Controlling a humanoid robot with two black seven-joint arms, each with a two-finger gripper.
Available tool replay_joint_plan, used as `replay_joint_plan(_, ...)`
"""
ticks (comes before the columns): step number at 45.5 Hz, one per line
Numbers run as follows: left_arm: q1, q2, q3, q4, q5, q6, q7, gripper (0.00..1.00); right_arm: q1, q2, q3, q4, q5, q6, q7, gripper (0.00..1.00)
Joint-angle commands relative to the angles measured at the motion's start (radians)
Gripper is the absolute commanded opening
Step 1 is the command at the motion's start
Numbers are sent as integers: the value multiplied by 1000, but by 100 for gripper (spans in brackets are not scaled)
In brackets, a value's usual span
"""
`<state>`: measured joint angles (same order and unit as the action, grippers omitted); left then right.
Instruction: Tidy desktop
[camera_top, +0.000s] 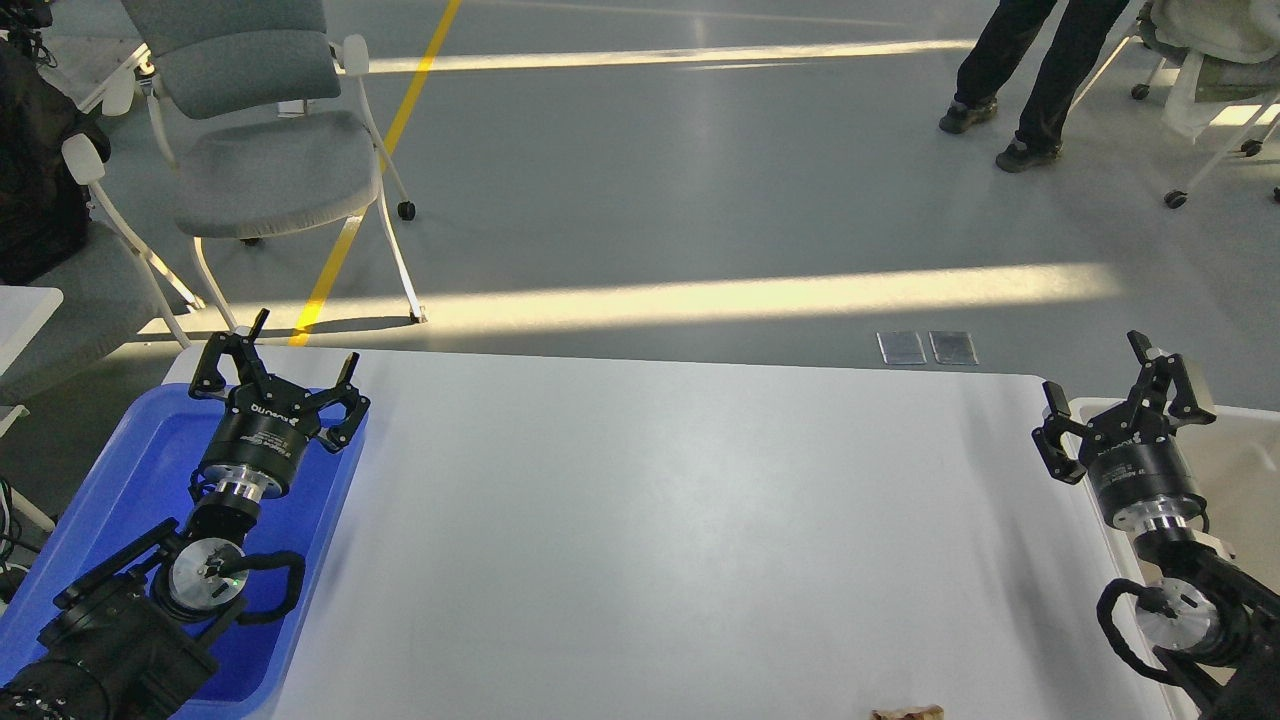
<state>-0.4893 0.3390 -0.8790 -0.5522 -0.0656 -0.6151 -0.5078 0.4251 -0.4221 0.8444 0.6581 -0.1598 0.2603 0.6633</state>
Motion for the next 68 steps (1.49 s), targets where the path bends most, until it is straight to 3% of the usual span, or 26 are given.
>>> replay_joint_plan(1, 0, 0, 0, 0, 1, 0, 0, 100, -2, -12, 2, 15, 17, -1, -17, 100)
replay_joint_plan(6, 0, 0, 0, 0, 1, 0, 0, 100, -11, -49, -13, 69, 55, -9, -76, 100)
replay_joint_plan(18, 0, 0, 0, 0, 1, 0, 0, 100, -40, -173, -36, 202, 86, -13, -85, 100)
replay_joint_plan(27, 0, 0, 0, 0, 1, 0, 0, 100, -40, -346, -143, 350, 80, -53, -93, 100)
replay_joint_plan(32, 0, 0, 0, 0, 0, 0, 0, 100, -25, -466, -258, 478, 68, -96, -158, 100)
replay_joint_plan(37, 0, 0, 0, 1, 0, 0, 0, 100, -8, -592, -335, 613, 49, -96, -172, 100)
replay_joint_plan(48, -3, 0, 0, 1, 0, 0, 0, 100, -6, -782, -453, 896, -265, -95, -175, 100)
replay_joint_plan(61, -3, 0, 0, 1, 0, 0, 0, 100, 7, -810, -510, 900, -733, -90, -186, 100)
replay_joint_plan(65, -3, 0, 0, 1, 0, 0, 0, 100, 9, -822, -510, 917, -800, -87, -224, 100)
replay_joint_plan(68, -3, 0, 0, 1, 0, 0, 0, 100, 11, -831, -510, 919, -833, -87, -301, 100)
